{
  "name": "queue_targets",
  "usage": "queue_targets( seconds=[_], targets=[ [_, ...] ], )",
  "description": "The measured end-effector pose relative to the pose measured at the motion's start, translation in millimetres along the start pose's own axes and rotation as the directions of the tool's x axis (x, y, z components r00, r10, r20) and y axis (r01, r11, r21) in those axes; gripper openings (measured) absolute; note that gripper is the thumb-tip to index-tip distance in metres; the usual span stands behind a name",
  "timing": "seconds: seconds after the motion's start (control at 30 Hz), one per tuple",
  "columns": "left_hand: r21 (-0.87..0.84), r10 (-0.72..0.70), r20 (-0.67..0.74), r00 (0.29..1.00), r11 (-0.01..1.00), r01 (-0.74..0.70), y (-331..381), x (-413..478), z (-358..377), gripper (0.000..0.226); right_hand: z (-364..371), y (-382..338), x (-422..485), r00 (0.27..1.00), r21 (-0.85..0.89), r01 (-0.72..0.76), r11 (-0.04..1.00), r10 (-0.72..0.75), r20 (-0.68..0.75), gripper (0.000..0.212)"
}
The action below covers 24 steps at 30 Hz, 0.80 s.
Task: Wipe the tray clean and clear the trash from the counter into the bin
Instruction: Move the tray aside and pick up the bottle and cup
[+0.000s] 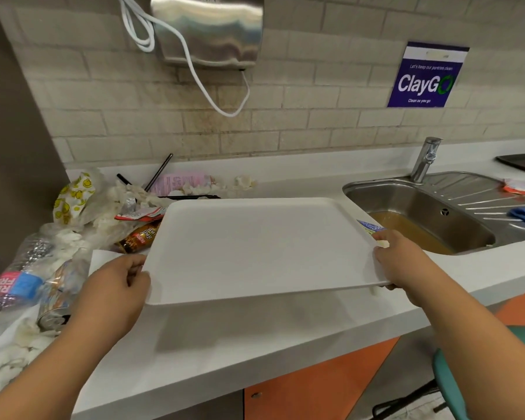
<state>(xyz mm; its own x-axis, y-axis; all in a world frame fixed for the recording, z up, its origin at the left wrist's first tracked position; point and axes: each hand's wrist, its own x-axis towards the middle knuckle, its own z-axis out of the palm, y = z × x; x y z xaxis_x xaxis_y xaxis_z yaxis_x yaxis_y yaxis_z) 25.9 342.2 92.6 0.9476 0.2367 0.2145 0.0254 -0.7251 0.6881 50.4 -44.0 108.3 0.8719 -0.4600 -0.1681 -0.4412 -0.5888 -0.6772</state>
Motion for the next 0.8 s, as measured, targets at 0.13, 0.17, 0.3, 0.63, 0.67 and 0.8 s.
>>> queue_targets(
  seconds=[0.13, 0.17, 0.3, 0.63, 0.67, 0.8],
  targets=[
    [-0.064, -0.019, 0.007, 1.0, 0.998, 0.019, 9.1, 19.1, 14.1, 0.024, -3.6, 0.5, 18.4, 0.999, 0.072, 0.039, 0.997, -0.038, -0.019, 0.035],
    [-0.089, -0.023, 0.01, 1.0, 0.996, 0.024, 13.1, 24.8, 19.5, 0.024, -5.8, 0.2, 27.1, 0.999, 0.088, 0.045, 0.995, -0.043, -0.033, 0.034],
    [-0.244, -0.073, 0.08, 0.994, 0.965, 0.091, 27.9, 53.9, 44.5, 0.023, -15.8, 0.7, 73.9, 0.996, 0.148, 0.072, 0.986, -0.062, -0.071, 0.032],
    [-0.642, -0.165, 0.351, 0.922, 0.673, 0.366, 91.0, 138.5, 131.9, 0.032, -47.0, -4.3, 207.7, 0.984, 0.126, 0.131, 0.983, -0.113, -0.139, 0.028],
    [-0.645, -0.181, 0.358, 0.916, 0.662, 0.382, 94.9, 146.7, 142.2, 0.033, -50.2, -4.7, 221.8, 0.981, 0.085, 0.146, 0.986, -0.133, -0.142, 0.029],
    [-0.613, -0.222, 0.378, 0.899, 0.668, 0.423, 115.0, 179.1, 179.1, 0.031, -61.8, -8.0, 275.2, 0.978, -0.064, 0.146, 0.987, -0.154, -0.144, 0.035]
  ],
)
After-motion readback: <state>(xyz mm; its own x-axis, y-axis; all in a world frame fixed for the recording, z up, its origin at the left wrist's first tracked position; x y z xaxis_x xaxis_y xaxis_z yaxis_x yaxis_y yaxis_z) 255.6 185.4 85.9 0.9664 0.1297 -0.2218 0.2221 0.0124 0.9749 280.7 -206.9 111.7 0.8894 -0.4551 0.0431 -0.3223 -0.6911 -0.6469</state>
